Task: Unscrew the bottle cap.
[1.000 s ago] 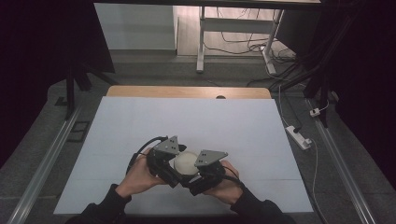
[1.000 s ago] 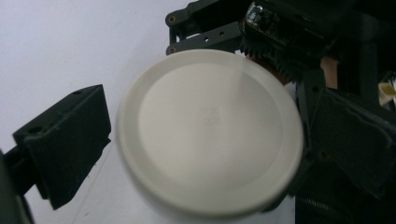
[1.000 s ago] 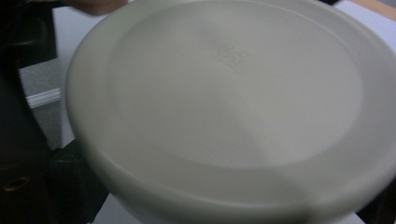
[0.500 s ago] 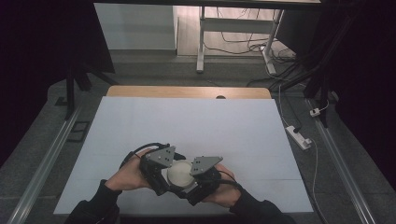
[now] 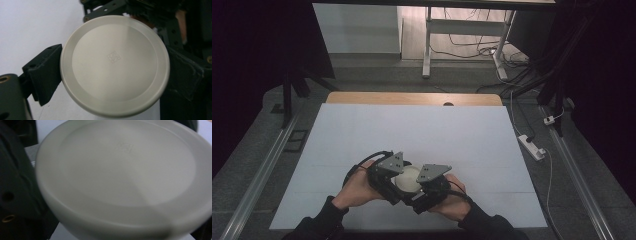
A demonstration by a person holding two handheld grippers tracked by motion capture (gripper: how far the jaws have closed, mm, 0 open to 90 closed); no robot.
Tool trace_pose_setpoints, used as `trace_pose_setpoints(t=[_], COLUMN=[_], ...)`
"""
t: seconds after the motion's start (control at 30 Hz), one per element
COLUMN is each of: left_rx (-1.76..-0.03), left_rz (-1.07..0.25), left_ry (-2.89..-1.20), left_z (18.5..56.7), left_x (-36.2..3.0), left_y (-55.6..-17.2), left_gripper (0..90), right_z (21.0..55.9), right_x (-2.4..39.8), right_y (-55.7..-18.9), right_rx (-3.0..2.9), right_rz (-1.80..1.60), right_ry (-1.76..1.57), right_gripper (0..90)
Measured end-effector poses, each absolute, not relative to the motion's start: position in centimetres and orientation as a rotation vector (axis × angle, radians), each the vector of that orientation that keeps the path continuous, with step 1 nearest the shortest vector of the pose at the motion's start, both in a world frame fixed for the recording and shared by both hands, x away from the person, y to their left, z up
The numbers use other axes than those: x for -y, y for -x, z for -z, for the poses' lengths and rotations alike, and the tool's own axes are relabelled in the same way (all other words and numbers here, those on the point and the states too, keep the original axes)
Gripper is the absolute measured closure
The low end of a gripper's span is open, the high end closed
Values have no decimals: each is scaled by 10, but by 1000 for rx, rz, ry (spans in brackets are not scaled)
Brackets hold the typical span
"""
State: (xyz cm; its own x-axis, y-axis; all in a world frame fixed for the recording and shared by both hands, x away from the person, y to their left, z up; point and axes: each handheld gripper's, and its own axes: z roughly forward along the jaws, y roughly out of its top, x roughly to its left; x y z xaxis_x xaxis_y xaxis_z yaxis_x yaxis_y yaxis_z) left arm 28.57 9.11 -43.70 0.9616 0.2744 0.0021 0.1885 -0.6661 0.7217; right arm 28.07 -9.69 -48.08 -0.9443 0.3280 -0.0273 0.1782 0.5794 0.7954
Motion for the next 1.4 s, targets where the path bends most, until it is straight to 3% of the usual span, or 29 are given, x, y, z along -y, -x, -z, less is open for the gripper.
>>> trace_pose_setpoints(t=[0.2, 0.43, 0.57, 0.83, 1.13, 1.4], left_rx=[-470, -502, -411, -135, -3, -34], left_rz=[-235, -249, -176, -186, -40, -43], left_ry=[-2315, -2290, -2270, -2321, -2286, -2281], left_z=[435, 437, 432, 422, 432, 435], left_x=[-79, -75, -83, -102, -106, -105], left_y=[-280, -279, -282, -276, -279, -280], left_gripper=[77, 67, 0, 8, 47, 77], right_z=[481, 482, 481, 479, 479, 477], right_x=[99, 101, 100, 99, 92, 93], right_y=[-285, -286, -284, -280, -269, -269], right_rx=[-2597, -2587, -2599, -2655, -2703, -2701], right_rz=[-1286, -1282, -1292, -1362, -1380, -1373], right_ry=[-506, -525, -501, -402, -251, -244], right_gripper=[64, 64, 64, 64, 64, 64])
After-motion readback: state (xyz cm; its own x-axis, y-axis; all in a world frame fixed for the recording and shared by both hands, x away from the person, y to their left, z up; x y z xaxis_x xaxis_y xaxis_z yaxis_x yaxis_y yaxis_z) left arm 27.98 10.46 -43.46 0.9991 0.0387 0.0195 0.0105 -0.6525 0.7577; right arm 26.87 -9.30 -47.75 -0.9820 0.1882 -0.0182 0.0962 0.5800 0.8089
